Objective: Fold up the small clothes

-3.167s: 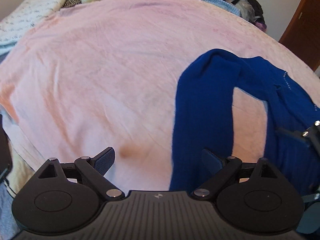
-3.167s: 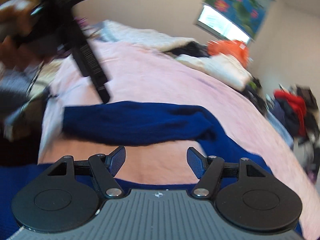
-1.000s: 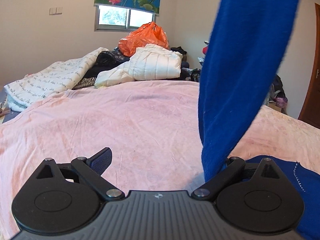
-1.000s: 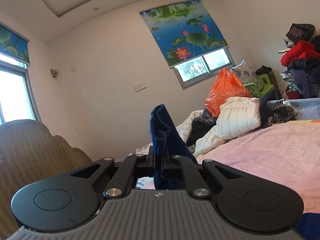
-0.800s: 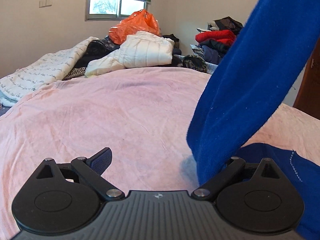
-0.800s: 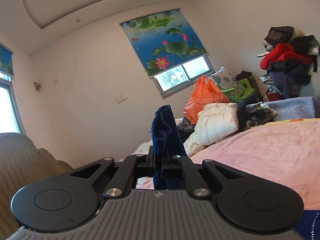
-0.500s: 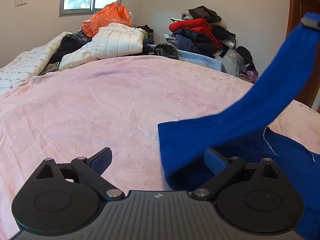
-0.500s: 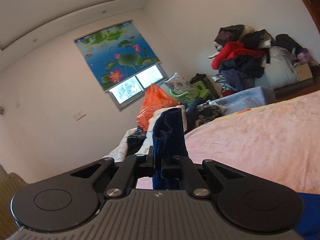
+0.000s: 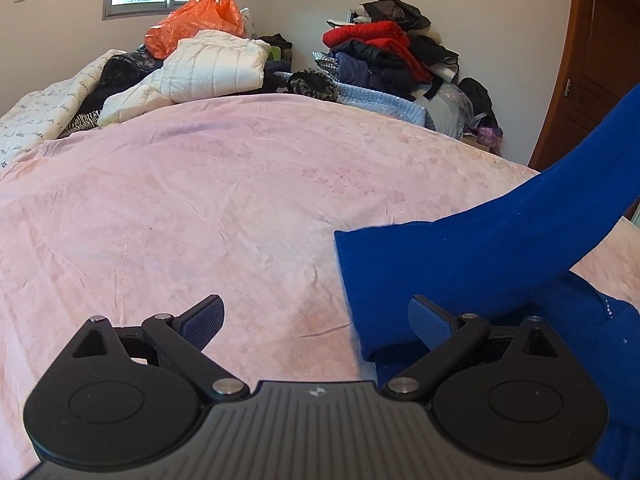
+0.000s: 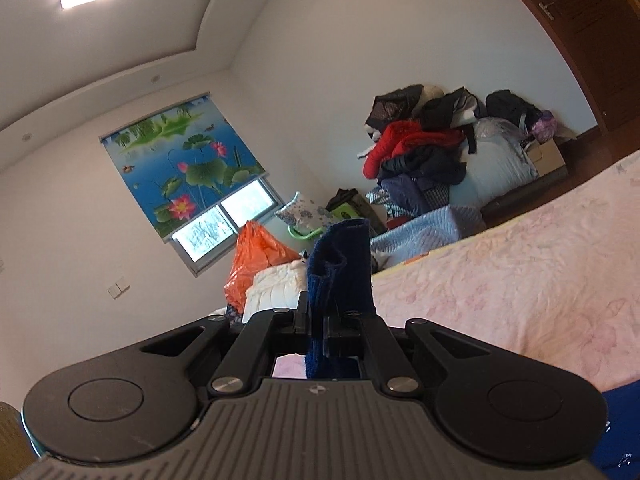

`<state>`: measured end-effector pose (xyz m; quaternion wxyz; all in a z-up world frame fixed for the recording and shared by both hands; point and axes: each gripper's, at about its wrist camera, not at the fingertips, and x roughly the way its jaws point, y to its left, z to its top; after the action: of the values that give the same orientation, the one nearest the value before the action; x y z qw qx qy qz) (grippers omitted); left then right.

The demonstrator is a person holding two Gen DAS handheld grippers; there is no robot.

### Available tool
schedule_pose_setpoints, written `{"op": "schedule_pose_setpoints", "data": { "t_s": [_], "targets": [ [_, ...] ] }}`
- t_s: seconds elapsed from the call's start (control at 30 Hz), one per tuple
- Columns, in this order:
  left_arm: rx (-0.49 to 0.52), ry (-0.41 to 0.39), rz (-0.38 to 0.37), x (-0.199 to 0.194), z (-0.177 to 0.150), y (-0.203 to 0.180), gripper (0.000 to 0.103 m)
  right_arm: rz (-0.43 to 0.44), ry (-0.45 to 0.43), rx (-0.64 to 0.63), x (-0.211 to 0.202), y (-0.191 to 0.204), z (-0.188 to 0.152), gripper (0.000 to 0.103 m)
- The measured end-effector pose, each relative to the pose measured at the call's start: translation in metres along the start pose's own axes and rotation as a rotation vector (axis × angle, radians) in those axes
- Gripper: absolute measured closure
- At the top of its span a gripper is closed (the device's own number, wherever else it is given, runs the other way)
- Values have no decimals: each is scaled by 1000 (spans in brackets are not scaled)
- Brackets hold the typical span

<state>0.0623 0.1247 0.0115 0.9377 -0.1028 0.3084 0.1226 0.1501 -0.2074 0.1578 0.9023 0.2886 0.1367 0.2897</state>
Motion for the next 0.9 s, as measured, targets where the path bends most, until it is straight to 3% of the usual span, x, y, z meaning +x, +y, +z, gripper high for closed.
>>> {"op": "schedule_pose_setpoints", "data": {
  "t_s": [0.33,0.47,0.6,0.9],
  "targets": [
    [44,19,-13,2,-1,-14,4,-98,-50,107,-47,-66,-18,95],
    [60,14,-21,0,-2,-18,4,-151,-68,91,-64,-81,-26,95],
    [60,27,-22,2,-4,-20,4,-263,-73,38,-80,-95,-43,95],
    [91,56,-22,5,-10,-25,4,-397,-34,155,-106,-153,-97,95]
  ]
}}
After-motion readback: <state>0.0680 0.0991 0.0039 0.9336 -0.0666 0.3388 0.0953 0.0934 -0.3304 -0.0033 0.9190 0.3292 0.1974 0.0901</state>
